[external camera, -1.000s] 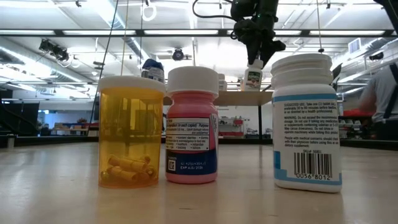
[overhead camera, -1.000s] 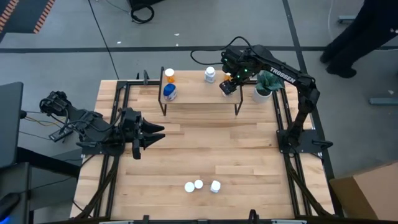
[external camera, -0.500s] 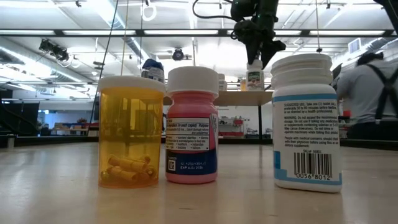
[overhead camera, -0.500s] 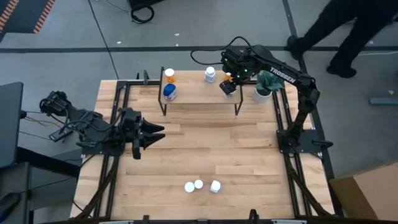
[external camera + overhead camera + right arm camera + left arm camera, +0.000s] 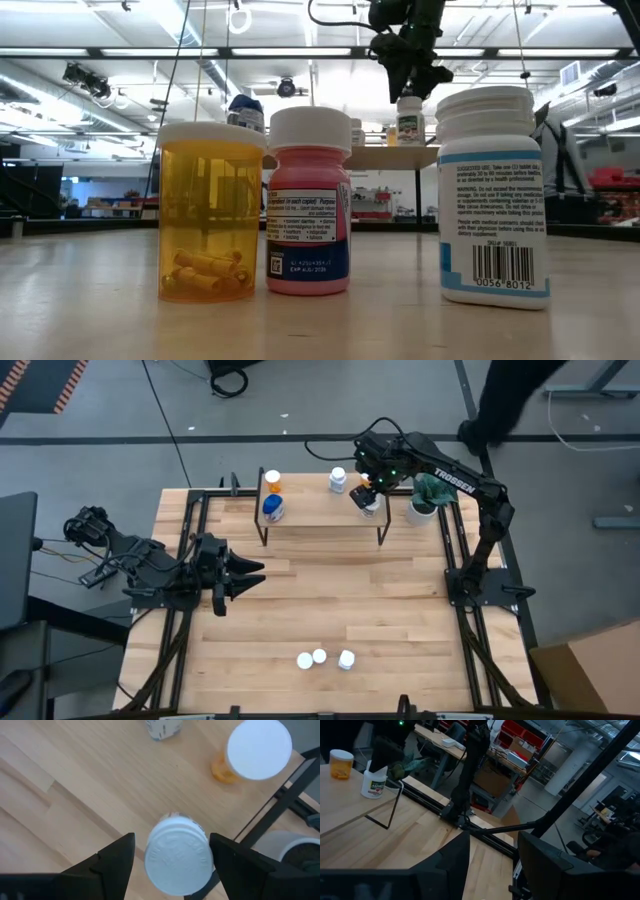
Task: Pick and place medicine bottles onto shelf by color
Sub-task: Put the white bottle on the shelf, then put the orange bottle on the shelf
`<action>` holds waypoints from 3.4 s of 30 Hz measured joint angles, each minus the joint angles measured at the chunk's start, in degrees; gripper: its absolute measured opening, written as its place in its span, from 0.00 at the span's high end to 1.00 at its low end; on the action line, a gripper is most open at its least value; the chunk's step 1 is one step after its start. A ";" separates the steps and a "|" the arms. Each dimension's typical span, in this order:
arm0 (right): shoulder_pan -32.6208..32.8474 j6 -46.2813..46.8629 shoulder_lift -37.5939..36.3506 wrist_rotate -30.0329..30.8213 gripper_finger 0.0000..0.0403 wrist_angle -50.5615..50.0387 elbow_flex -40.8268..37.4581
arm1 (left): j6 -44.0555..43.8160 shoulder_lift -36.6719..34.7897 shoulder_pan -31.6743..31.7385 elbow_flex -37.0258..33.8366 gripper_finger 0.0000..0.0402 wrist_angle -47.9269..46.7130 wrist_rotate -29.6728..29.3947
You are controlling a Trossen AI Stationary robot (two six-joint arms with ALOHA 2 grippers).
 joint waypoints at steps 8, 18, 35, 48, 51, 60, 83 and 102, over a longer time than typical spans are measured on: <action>0.00 -0.52 -0.02 -0.18 0.34 0.07 0.72 | -0.02 -0.01 0.00 0.00 0.56 0.01 0.00; 0.28 -0.54 -0.11 2.18 0.34 -0.70 11.61 | 0.04 -0.01 0.02 0.02 0.57 0.00 0.00; 27.49 18.25 -0.13 3.88 0.34 -4.58 14.07 | 0.13 -0.01 0.02 0.01 0.57 0.04 0.00; 41.99 33.99 -0.02 2.23 0.34 -1.41 -0.25 | 0.17 0.01 -0.02 0.01 0.57 -0.02 2.32; 46.00 39.19 -0.22 1.19 0.34 3.80 -3.13 | 0.13 0.28 -0.03 0.00 0.57 -0.10 4.13; 58.19 60.54 -0.09 1.98 0.34 8.55 -11.58 | 1.55 5.31 0.02 0.00 0.57 -4.90 22.59; 78.81 84.69 -0.09 13.71 0.34 6.86 -13.05 | 10.10 37.53 1.60 10.57 0.40 -13.54 34.03; 82.36 83.81 -0.09 17.57 0.34 5.79 -13.05 | 0.44 46.31 -0.41 10.60 0.23 -12.06 33.64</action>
